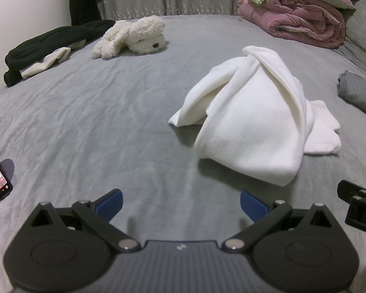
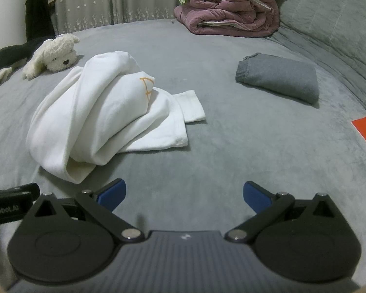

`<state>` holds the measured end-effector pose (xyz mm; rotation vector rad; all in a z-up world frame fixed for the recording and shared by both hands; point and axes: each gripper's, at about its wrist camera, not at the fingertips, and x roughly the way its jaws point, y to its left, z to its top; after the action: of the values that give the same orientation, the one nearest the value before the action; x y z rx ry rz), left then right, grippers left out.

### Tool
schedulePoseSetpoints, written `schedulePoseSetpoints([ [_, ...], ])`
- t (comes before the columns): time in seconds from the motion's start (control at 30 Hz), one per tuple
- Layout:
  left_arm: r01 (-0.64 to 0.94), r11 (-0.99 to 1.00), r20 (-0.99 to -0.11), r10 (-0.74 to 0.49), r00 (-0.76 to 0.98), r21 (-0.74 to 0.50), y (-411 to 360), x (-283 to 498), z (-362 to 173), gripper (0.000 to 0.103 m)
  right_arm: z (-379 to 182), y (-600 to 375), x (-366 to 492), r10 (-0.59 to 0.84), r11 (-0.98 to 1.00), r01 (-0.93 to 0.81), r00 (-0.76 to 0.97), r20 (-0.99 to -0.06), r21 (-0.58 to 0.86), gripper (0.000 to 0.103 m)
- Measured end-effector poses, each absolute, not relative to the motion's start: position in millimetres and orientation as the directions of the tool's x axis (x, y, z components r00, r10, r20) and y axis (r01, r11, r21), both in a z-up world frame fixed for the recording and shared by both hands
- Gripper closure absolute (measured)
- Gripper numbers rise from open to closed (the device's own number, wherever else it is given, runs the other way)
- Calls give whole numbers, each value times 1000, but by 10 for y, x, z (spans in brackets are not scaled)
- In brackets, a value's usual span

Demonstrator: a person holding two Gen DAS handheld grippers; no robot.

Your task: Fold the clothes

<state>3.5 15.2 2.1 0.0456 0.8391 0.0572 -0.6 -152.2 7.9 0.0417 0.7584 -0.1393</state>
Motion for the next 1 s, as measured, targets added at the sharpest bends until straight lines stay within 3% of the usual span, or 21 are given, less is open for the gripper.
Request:
schedulePoseSetpoints([
  [1.0, -37, 997, -746, 75, 661, 67, 155, 42, 39, 0, 61, -1515, 5, -115, 990, 140, 711, -693, -21, 0],
])
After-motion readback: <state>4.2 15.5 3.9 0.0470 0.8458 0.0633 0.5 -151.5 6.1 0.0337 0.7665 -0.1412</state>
